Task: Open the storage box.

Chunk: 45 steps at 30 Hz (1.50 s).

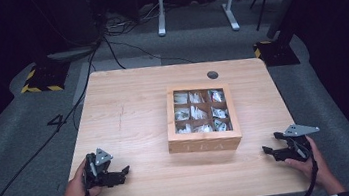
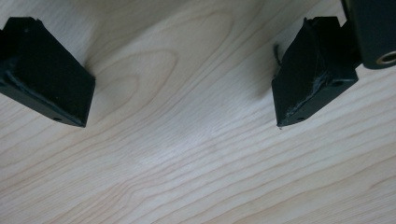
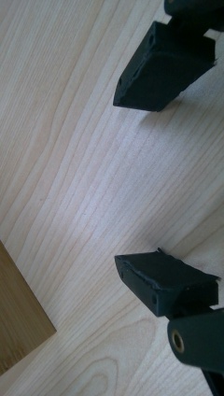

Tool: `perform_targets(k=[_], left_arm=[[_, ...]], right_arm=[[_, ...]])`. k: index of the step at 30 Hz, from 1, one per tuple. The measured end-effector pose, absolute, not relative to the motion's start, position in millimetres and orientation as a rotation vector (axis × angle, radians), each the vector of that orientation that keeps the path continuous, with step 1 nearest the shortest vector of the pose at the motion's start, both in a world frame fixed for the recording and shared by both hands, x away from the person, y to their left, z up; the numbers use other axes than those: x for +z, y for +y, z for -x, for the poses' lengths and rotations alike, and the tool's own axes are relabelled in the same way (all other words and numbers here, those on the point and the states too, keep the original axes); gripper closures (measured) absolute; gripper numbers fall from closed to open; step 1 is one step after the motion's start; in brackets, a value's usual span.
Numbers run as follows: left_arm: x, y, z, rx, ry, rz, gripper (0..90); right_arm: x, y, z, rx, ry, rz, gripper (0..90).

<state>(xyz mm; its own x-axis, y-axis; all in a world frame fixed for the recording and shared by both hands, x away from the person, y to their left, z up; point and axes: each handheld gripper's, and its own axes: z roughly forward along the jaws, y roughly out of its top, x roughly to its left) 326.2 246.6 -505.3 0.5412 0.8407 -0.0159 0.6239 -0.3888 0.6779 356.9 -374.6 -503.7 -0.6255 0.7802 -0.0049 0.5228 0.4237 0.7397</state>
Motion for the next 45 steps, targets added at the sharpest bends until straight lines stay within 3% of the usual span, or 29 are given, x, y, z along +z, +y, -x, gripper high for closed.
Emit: perform_targets(k=[7,10,17,28,45], left_arm=[[-505,229,-341,0.406,1.056,-2.201,6.1],[-505,225,-345,0.389,1.041,-2.216,2.7],[-505,224,-348,0.367,1.014,-2.228,1.6],[-506,209,-354,0.354,0.983,-2.239,0.5],[-505,201,-357,0.334,0.934,-2.262,0.5]], right_arm=[[-502,-374,-357,1.012,2.341,-1.131,19.6],[-501,-373,-359,0.997,2.352,-1.136,16.8],[-490,-367,-361,1.015,2.355,-1.059,19.5],[-460,-333,-365,1.148,2.391,-0.924,24.0],[-447,-280,-376,1.161,2.443,-0.791,27.5]])
